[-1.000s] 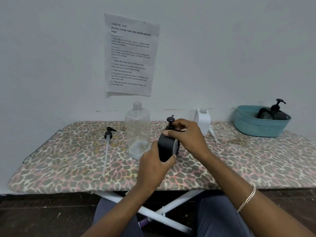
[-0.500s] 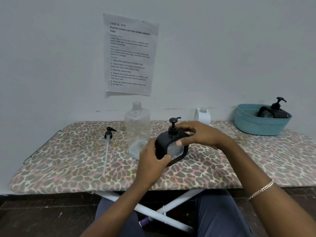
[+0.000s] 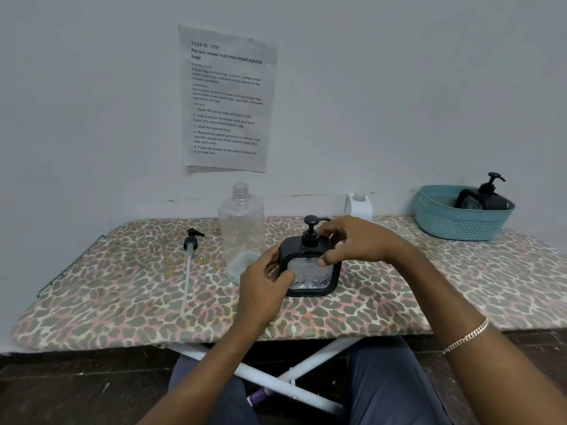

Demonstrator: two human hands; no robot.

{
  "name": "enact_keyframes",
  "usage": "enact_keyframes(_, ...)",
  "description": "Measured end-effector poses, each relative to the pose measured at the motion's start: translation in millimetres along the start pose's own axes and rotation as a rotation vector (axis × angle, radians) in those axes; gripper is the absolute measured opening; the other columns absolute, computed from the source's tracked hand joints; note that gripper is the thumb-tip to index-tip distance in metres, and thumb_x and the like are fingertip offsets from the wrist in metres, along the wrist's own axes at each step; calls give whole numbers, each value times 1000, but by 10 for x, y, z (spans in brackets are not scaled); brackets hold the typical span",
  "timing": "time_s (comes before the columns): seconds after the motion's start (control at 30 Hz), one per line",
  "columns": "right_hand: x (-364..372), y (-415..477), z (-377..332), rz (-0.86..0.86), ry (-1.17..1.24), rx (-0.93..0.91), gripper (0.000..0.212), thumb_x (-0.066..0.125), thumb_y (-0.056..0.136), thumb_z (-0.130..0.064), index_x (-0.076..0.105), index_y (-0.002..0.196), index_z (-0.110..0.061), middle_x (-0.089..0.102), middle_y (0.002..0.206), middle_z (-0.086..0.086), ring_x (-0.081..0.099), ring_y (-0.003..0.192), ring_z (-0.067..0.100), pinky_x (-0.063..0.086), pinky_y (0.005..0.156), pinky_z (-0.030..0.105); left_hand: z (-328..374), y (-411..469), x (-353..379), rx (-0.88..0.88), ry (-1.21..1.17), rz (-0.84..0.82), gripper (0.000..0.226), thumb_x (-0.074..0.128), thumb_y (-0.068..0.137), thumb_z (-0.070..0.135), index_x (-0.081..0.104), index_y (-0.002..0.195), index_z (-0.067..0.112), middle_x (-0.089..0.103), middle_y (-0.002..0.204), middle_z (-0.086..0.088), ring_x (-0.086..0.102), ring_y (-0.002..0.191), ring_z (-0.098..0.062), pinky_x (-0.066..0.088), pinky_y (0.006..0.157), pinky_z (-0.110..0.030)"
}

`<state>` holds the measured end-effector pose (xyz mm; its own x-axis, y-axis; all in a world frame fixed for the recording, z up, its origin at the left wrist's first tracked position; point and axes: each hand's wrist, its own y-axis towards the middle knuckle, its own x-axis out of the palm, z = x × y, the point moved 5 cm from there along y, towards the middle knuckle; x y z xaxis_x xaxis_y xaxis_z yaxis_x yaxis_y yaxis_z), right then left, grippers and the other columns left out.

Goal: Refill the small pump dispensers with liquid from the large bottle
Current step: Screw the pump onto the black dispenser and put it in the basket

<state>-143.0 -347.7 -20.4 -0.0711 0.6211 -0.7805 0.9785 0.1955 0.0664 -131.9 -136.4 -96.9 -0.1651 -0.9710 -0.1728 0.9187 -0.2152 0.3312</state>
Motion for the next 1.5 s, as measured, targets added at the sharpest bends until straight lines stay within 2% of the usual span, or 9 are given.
enact_keyframes(0.17,-85,-65,24,54,21,59,31,91,77,-30,74,101,-22,74,88,-13,74,76,10,55,67,23,-9,-14,-24,13,27,33,43,76,91,9,73,132,21,76,115,14,71,106,6,58,94,-19)
enact_keyframes(0.3,-233,-194,103,124,76,116,35,92,75,-28,75,103,-15,76,89,-2,77,71,19,66,71,37,17,-20,7,52,93,54,32,78,92,14,76,124,17,77,111,13,72,103,4,61,95,-27)
enact_keyframes(0.5,-669,-415,175,239,133,157,28,93,76,-20,76,93,-7,77,97,11,78,79,25,67,72,41,327,141,242,167,108,56,28,79,93,18,77,121,19,75,108,16,70,101,8,53,87,-8)
enact_keyframes(0.77,-1516,-647,244,380,77,202,31,92,76,-26,78,97,-8,77,97,13,78,81,24,67,73,42,819,661,972,243,64,-85,31,77,95,23,74,125,18,73,112,13,65,96,19,51,81,-3)
enact_keyframes(1.07,-2475,-870,585,585,-20,346,28,93,71,-28,78,88,-12,77,80,6,79,74,22,67,72,46,1347,1354,2040,240,32,-193,27,74,96,29,75,119,15,74,112,6,68,93,3,45,71,0)
enact_keyframes(1.13,-2635,-903,707,620,-38,374,26,92,72,-26,77,88,-11,76,78,4,78,72,22,67,73,46,1428,1519,2279,224,53,-221,28,73,95,31,76,118,14,75,113,5,69,91,1,46,69,-3)
enact_keyframes(1.27,-2828,-925,1001,662,-54,436,17,83,74,-20,76,87,-11,73,73,3,78,71,25,67,75,48,1515,1773,2691,188,87,-293,27,72,94,36,80,110,15,76,106,2,69,95,-15,50,82,-27)
enact_keyframes(1.37,-2882,-924,1216,691,-68,478,13,81,76,-20,75,83,-10,75,74,7,78,70,26,65,63,35,1451,1936,2984,147,104,-356,36,71,94,42,79,99,8,78,97,-8,70,90,-25,54,82,-39)
enact_keyframes(1.5,-2871,-914,1580,747,-81,532,18,81,75,-22,75,82,-7,77,78,13,78,71,26,67,64,41,1346,2091,3353,115,135,-438,46,66,87,58,74,92,13,74,91,-8,66,85,-24,52,82,-38)
